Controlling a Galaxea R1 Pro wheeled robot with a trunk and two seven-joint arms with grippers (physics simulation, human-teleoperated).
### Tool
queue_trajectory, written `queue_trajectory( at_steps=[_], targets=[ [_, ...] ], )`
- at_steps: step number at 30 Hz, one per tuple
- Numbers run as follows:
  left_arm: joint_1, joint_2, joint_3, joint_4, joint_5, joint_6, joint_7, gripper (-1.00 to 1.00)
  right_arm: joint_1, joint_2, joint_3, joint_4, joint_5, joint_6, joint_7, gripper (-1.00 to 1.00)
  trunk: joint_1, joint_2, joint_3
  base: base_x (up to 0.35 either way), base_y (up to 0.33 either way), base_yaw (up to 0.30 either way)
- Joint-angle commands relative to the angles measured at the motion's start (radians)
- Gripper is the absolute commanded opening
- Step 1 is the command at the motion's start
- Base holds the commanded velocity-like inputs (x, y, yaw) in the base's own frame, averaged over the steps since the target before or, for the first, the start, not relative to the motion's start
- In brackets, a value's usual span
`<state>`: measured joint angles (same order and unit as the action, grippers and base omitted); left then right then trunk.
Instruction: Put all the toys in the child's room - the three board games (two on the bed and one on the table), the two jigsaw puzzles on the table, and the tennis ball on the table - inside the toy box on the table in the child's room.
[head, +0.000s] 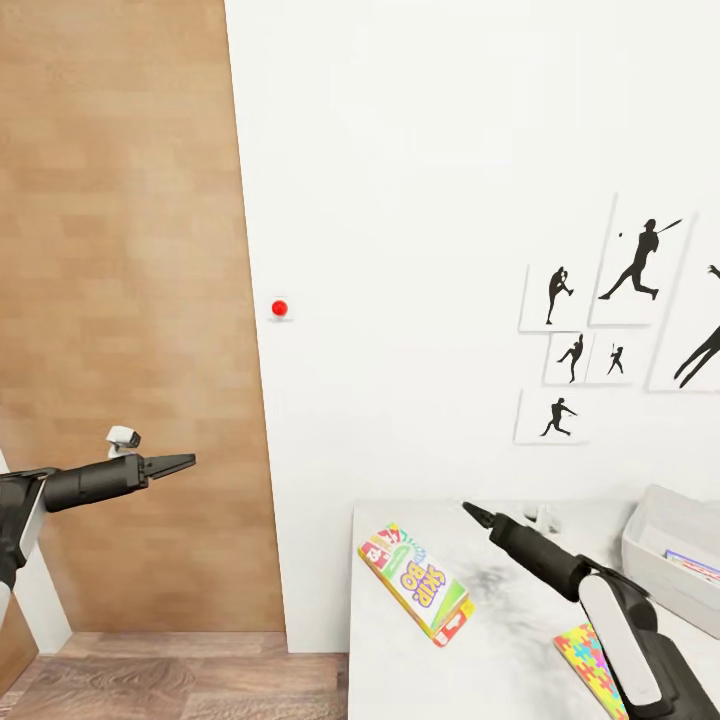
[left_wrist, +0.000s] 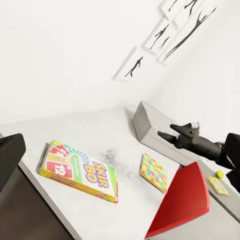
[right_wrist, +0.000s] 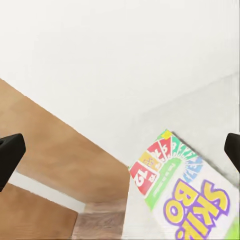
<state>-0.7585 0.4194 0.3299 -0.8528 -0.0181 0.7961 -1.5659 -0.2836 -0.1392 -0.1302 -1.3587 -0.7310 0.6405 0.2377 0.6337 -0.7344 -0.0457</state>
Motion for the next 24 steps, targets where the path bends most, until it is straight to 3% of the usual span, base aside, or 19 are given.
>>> queue_trajectory(
  at_steps=[1, 4, 5, 8, 9, 12, 17, 20, 24],
  targets=[
    [-0.001, -0.003, 0.0, 0.0, -0.003, 0.011, -0.005, 1.0, -0.003, 0.006, 0.013, 0.0, 0.0, 0.006, -0.037, 1.0, 0.0, -0.002, -0.002, 0.0, 0.0, 0.0],
    [-0.001, -0.009, 0.0, 0.0, -0.004, 0.011, -0.005, 1.0, -0.01, 0.03, 0.054, -0.001, 0.004, 0.008, -0.154, 1.0, 0.0, -0.002, -0.002, 0.0, 0.0, 0.0],
    [-0.001, -0.014, 0.0, 0.0, -0.004, 0.011, -0.005, 1.0, -0.018, 0.047, 0.079, -0.001, 0.007, 0.01, -0.232, 1.0, 0.0, -0.002, -0.002, 0.0, 0.0, 0.0],
    [-0.001, -0.018, -0.001, 0.0, -0.005, 0.011, -0.005, 1.0, -0.03, 0.074, 0.113, -0.003, 0.01, 0.019, -0.347, 1.0, 0.0, -0.002, -0.002, 0.0, 0.0, 0.0],
    [-0.001, -0.022, -0.001, 0.0, -0.005, 0.011, -0.005, 1.0, -0.037, 0.09, 0.135, -0.003, 0.011, 0.025, -0.423, 1.0, 0.0, -0.002, -0.002, 0.0, 0.0, 0.0],
    [-0.001, -0.032, -0.001, 0.0, -0.006, 0.011, -0.005, 1.0, -0.055, 0.118, 0.171, -0.003, 0.012, 0.033, -0.561, 1.0, 0.0, -0.002, -0.002, 0.0, 0.0, 0.0],
    [-0.001, -0.042, -0.002, 0.0, -0.006, 0.011, -0.005, 1.0, -0.101, 0.161, 0.205, 0.007, 0.007, 0.037, -0.697, 1.0, 0.0, -0.002, -0.002, 0.0, 0.0, 0.0],
    [-0.001, -0.045, -0.01, 0.0, -0.008, 0.012, -0.005, 1.0, -0.14, 0.189, 0.215, 0.036, 0.008, 0.038, -0.734, 1.0, 0.0, -0.002, -0.002, 0.0, 0.0, 0.0],
    [-0.001, -0.046, -0.036, 0.001, -0.009, 0.012, -0.005, 1.0, -0.165, 0.201, 0.221, 0.08, 0.012, 0.038, -0.748, 1.0, 0.0, -0.002, -0.002, 0.0, 0.0, 0.0]
  ],
)
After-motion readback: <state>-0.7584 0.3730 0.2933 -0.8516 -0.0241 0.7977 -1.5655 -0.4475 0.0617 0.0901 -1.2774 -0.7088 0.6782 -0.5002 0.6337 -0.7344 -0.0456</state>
